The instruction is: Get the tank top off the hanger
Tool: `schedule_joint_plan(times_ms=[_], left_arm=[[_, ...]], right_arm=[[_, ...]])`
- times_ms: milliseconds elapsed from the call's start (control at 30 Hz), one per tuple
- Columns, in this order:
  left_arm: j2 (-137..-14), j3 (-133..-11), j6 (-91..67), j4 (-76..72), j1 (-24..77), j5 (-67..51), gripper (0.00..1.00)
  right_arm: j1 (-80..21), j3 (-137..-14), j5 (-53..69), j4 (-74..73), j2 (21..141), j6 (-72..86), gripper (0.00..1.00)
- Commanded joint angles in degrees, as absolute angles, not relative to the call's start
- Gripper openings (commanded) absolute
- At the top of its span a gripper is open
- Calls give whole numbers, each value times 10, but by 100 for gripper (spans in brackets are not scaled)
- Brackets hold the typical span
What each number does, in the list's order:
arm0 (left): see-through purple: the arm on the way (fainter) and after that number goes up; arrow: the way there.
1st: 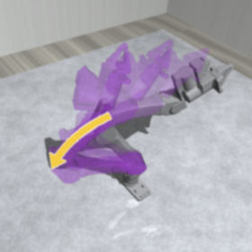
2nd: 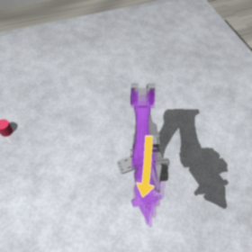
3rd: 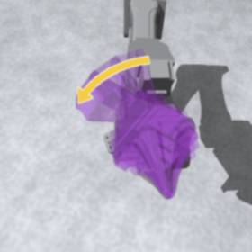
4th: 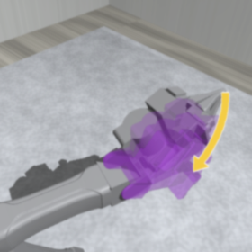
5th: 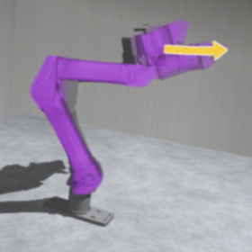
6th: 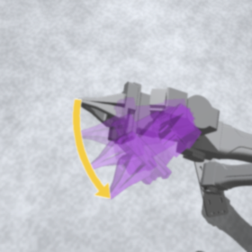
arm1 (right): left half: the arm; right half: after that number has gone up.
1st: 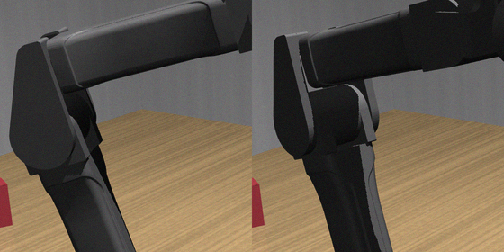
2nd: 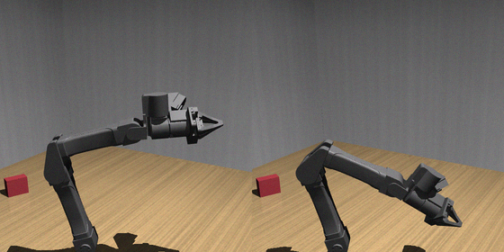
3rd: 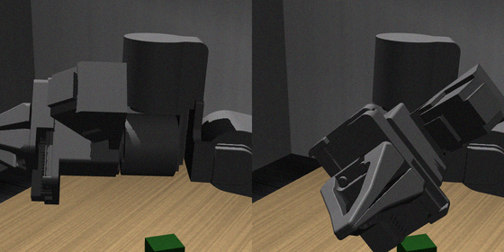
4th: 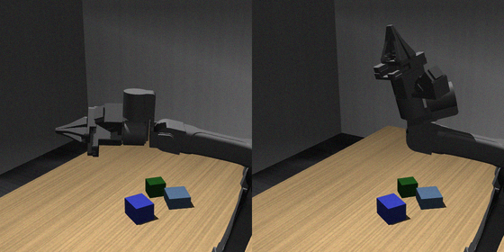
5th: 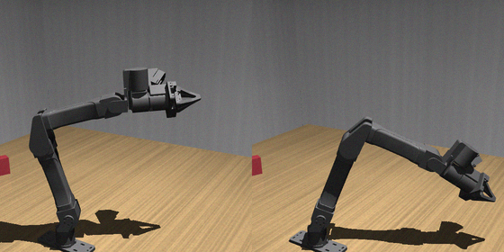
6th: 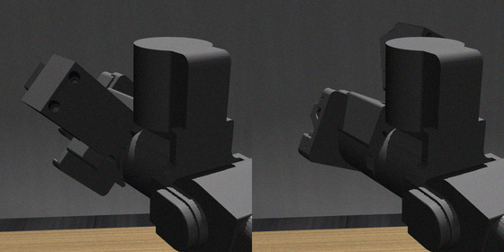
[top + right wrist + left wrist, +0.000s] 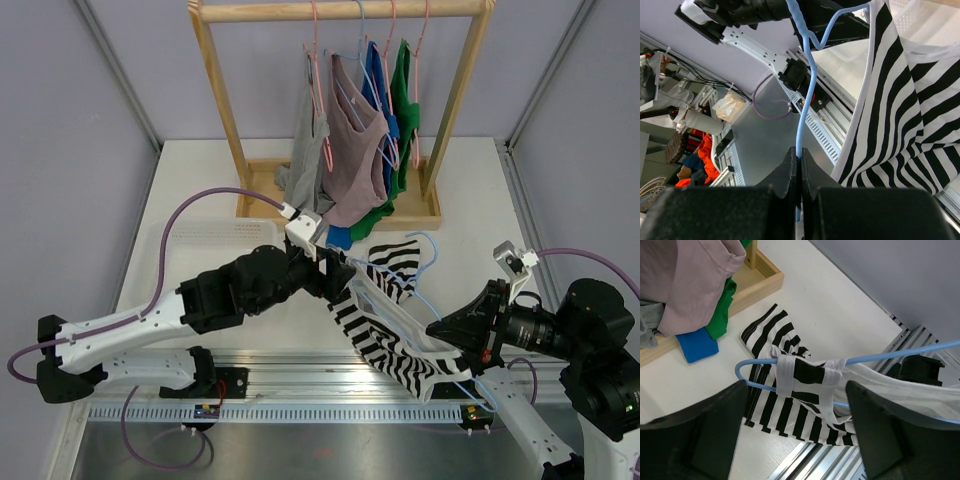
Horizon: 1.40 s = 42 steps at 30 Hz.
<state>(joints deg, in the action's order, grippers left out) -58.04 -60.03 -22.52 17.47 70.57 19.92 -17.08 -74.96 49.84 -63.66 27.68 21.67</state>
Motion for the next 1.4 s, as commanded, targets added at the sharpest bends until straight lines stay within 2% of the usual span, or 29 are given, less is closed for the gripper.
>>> schedule_joint_plan(times_ms=[0, 33, 67, 167, 200, 267, 400, 433, 500, 600, 700, 833, 967, 1067, 1133, 1200, 1267, 1367], left_arm=[[-591, -625, -214, 133, 709, 233, 71], [-593, -627, -211, 133, 709, 236, 66], [-594, -627, -210, 134, 710, 237, 51], [-594, -629, -210, 146, 709, 251, 27], [-592, -630, -214, 149, 710, 258, 12], [-585, -631, -221, 171, 709, 294, 0], [-553, -625, -289, 255, 709, 438, 0], [-544, -624, -343, 282, 708, 512, 0], [-519, -621, -391, 353, 700, 565, 0], [-488, -621, -435, 396, 673, 590, 0], [-473, -634, -445, 422, 641, 577, 0], [-478, -654, -453, 464, 604, 535, 0], [-469, -631, -401, 397, 602, 434, 0], [-436, -566, -352, 285, 602, 265, 0], [-425, -535, -356, 247, 602, 176, 0], [-420, -511, -379, 235, 603, 157, 0], [-422, -493, -393, 225, 603, 126, 0], [-425, -471, -389, 197, 606, 71, 0]], right_arm=[[-168, -762, 531, -579, 287, 240, 0], [-168, -763, 530, -577, 288, 243, 0], [-169, -764, 527, -577, 289, 243, 0], [-169, -765, 503, -585, 291, 234, 0], [-169, -761, 495, -592, 290, 228, 0], [-169, -753, 479, -598, 292, 221, 0], [-169, -714, 484, -597, 285, 215, 0], [-170, -706, 509, -593, 282, 216, 0], [-169, -684, 545, -582, 275, 214, 0], [-169, -669, 613, -577, 271, 200, 0], [-170, -671, 627, -577, 265, 193, 0], [-170, -680, 635, -577, 256, 182, 0], [-170, -679, 593, -544, 234, 192, 0], [-169, -637, 553, -414, 196, 236, 0], [-169, -600, 597, -327, 173, 280, 0], [-169, -548, 627, -192, 144, 321, 0], [-169, -531, 618, -132, 134, 342, 0], [-169, -526, 518, -103, 137, 345, 0]])
